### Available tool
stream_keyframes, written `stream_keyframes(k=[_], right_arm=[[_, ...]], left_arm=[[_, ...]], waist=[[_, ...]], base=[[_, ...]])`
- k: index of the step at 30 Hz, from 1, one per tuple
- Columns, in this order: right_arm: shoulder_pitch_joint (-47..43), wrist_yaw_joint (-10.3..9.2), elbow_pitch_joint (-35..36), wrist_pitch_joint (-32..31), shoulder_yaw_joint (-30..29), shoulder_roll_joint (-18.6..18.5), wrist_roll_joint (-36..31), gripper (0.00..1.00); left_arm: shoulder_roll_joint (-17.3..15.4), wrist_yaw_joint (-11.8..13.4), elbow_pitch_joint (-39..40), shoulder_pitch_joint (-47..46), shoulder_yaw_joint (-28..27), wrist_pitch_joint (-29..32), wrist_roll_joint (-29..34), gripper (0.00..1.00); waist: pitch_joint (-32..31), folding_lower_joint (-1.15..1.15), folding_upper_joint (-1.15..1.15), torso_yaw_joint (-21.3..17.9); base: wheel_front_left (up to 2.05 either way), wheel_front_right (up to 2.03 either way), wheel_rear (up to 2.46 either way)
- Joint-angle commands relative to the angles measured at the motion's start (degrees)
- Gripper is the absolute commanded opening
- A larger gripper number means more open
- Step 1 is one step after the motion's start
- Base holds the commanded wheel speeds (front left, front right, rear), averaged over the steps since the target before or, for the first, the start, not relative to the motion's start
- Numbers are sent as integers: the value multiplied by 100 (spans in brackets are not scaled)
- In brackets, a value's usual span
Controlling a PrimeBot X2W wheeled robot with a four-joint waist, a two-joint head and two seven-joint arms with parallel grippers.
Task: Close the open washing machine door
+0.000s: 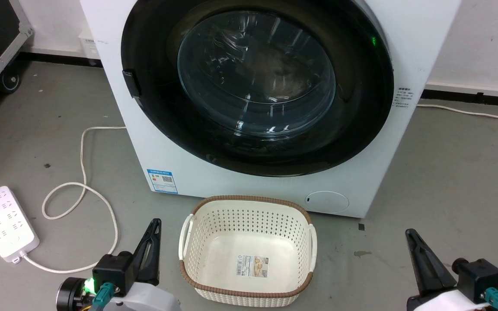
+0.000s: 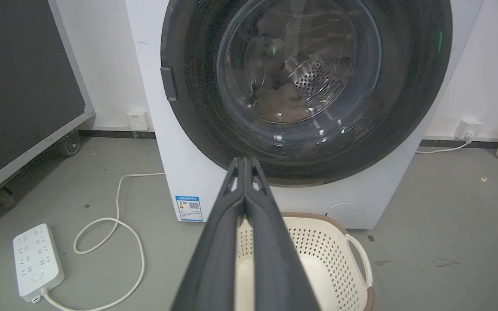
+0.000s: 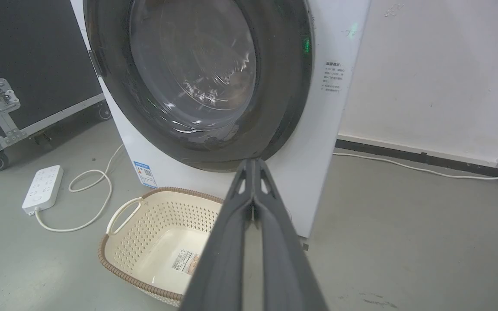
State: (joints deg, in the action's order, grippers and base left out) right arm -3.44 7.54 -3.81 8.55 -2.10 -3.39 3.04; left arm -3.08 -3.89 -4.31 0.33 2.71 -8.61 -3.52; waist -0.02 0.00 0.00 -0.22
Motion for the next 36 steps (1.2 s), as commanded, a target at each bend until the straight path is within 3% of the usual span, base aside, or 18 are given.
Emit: stream_keyframes(k=[1,36], right_arm=[[102,-2,49,-32,10,21,-52,0],[235,-4,230,-483,120,38,-190,0]], left_arm=[[-3,35,37,-13,-23,25,44,0],[10,229,253,-24,-158,483,213,0]], waist=[[0,0,0,1],[1,0,0,12]], base=[[0,0,0],[0,0,0]])
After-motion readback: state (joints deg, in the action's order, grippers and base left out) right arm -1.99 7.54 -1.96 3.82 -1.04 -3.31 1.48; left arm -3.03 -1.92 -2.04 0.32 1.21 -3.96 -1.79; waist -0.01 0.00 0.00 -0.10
